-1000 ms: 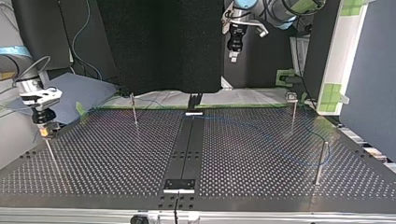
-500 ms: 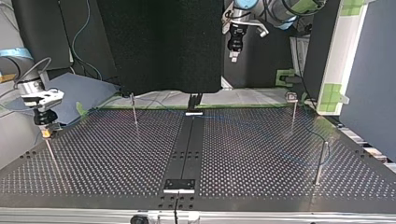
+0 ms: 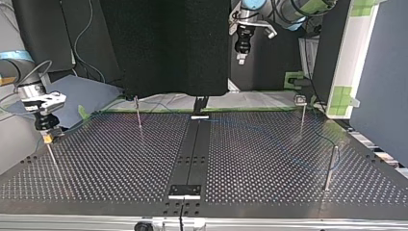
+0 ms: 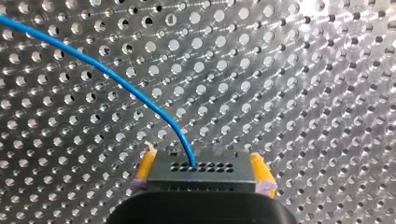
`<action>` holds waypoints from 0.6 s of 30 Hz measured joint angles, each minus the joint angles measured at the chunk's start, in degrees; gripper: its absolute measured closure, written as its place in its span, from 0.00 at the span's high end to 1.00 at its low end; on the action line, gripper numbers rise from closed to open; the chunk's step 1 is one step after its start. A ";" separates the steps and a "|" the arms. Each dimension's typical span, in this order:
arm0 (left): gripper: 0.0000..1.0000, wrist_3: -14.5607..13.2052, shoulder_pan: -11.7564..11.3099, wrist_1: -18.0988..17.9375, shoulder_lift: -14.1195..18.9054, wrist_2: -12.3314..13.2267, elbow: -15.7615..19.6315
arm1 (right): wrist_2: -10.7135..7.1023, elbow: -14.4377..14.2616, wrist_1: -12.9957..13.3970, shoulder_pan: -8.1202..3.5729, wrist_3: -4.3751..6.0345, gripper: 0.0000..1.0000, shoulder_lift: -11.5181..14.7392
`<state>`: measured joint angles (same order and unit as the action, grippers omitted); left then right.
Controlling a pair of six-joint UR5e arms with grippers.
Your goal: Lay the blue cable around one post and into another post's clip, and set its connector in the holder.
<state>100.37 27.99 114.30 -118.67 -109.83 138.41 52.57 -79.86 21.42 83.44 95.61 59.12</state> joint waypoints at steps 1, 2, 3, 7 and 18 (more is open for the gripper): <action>0.99 0.00 0.00 0.08 -0.01 0.01 0.00 | -0.03 0.00 0.10 -0.01 -0.11 0.08 0.00; 0.99 0.00 -0.02 0.18 -0.01 -0.01 0.00 | -0.05 0.00 0.25 -0.04 -0.23 0.08 -0.01; 0.99 0.00 -0.05 0.25 -0.01 -0.02 0.00 | -0.06 0.00 0.37 -0.07 -0.31 0.08 -0.01; 0.99 0.00 -0.15 0.40 0.02 -0.06 0.00 | -0.08 0.06 0.72 -0.30 -0.50 0.08 -0.02; 0.99 0.00 -0.60 0.68 0.02 -0.02 0.00 | -0.09 0.08 0.42 -0.38 -0.95 0.08 -0.24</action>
<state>100.37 27.39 114.98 -118.65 -109.84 138.40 52.48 -79.78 21.83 83.06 94.65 58.88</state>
